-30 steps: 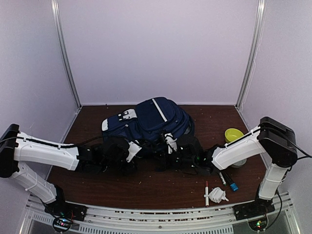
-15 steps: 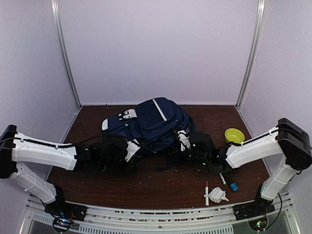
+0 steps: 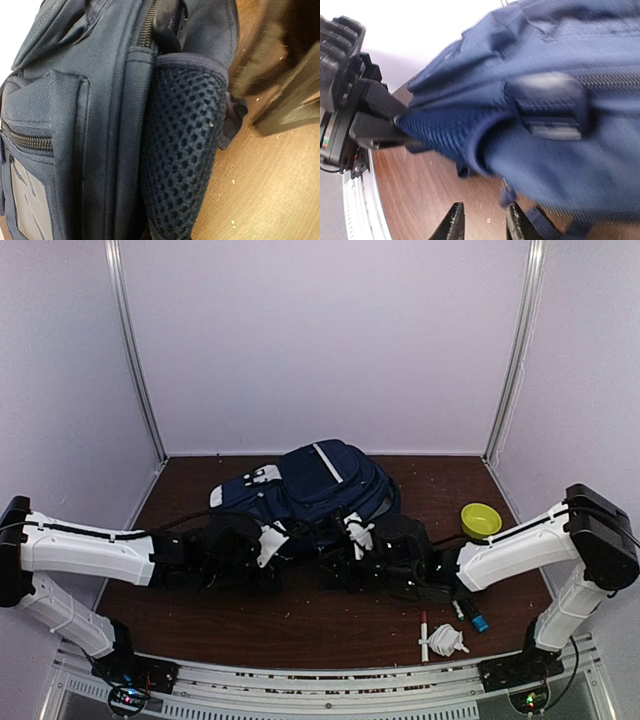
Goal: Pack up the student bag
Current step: Grab the largest pocket of the student bag.
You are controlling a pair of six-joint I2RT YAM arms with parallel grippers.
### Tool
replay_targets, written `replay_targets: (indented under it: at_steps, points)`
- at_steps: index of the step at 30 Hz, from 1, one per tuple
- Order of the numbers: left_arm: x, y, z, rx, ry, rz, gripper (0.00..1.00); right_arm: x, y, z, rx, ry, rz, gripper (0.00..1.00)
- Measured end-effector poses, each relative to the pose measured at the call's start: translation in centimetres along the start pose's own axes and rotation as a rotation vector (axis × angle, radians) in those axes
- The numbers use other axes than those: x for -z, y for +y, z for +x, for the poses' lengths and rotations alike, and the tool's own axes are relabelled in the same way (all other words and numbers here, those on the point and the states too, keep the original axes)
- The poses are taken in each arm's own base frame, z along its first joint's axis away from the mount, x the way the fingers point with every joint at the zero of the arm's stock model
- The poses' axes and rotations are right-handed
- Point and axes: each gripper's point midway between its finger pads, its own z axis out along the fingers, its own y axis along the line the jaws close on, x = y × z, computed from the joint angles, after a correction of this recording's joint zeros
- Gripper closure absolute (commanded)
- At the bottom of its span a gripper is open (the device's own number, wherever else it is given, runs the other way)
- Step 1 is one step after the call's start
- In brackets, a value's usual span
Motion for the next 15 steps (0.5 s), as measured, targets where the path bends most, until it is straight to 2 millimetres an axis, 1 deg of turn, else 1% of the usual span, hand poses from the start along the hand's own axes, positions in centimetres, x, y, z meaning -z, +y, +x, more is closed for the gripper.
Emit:
replay_targets:
  at_steps: [2,5,7,11,13,14,15]
  points:
    - [0.1,-0.1,-0.4,0.000,-0.006,0.007,1.00,-0.6,-0.1,-0.6,-0.003,-0.016,0.015,0.64]
    - [0.2,-0.1,-0.7,-0.005,-0.010,0.011,1.00,-1.4,-1.0,-1.3,-0.002,-0.032,0.070,0.70]
    - [0.2,-0.1,-0.7,-0.008,-0.010,0.011,1.00,-1.6,-1.4,-1.4,0.000,-0.034,0.094,0.75]
    - [0.2,-0.1,-0.7,-0.013,-0.011,0.013,1.00,-1.8,-2.1,-1.2,0.003,-0.030,0.131,0.79]
    - [0.2,-0.1,-0.7,-0.016,-0.011,0.014,1.00,-1.8,-2.3,-1.0,0.003,-0.028,0.145,0.87]
    - [0.2,-0.1,-0.7,-0.018,-0.011,0.014,1.00,-1.8,-2.5,-1.0,0.005,-0.026,0.151,0.96]
    - [0.2,-0.1,-0.7,-0.019,-0.011,0.015,1.00,-1.9,-2.5,-1.0,0.005,-0.026,0.156,1.00]
